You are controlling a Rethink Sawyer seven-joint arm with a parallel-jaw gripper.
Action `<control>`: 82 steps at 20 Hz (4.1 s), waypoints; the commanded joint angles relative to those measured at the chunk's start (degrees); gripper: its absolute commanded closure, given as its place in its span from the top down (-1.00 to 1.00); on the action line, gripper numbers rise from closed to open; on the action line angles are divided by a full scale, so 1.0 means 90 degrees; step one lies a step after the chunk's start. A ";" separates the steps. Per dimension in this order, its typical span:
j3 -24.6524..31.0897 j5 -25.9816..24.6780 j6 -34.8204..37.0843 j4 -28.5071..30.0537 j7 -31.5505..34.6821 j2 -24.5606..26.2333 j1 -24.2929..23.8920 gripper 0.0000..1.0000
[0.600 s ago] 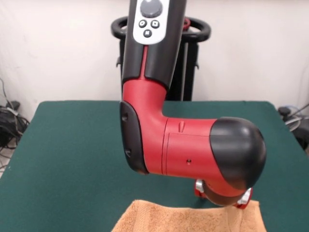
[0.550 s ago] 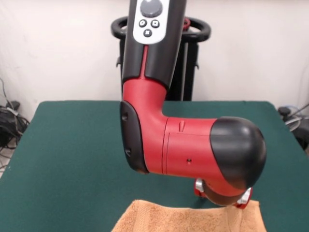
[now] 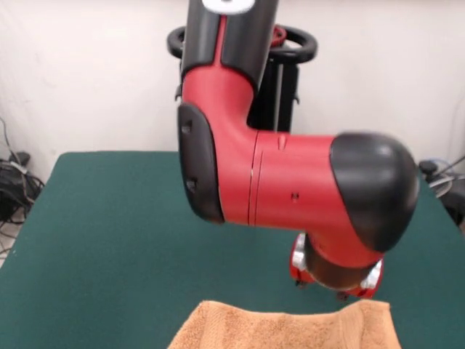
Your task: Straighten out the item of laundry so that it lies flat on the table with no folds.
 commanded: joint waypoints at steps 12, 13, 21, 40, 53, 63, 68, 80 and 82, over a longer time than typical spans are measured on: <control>0.0797 0.1848 0.3866 0.1710 0.1555 -0.2439 -0.0276 1.00; 0.0783 0.1977 0.4134 0.1624 0.1680 -0.2501 -0.0272 1.00; 0.0762 0.3230 0.5916 0.0396 0.3012 -0.2430 -0.0223 1.00; -0.0074 0.1767 0.2915 -0.0323 0.0724 -0.1801 -0.0019 1.00; 0.0140 -0.0267 -0.1504 0.1599 0.1012 -0.2793 0.0207 1.00; 0.0310 -0.0013 -0.1219 0.1775 0.1534 -0.2665 0.0153 1.00; 0.0329 0.0014 -0.1245 0.1819 0.1635 -0.2644 0.0142 1.00; 0.0472 -0.0058 -0.1271 0.1427 0.1522 -0.1961 -0.0010 1.00; 0.0534 -0.0072 -0.1497 0.1417 0.1437 -0.1852 -0.0061 1.00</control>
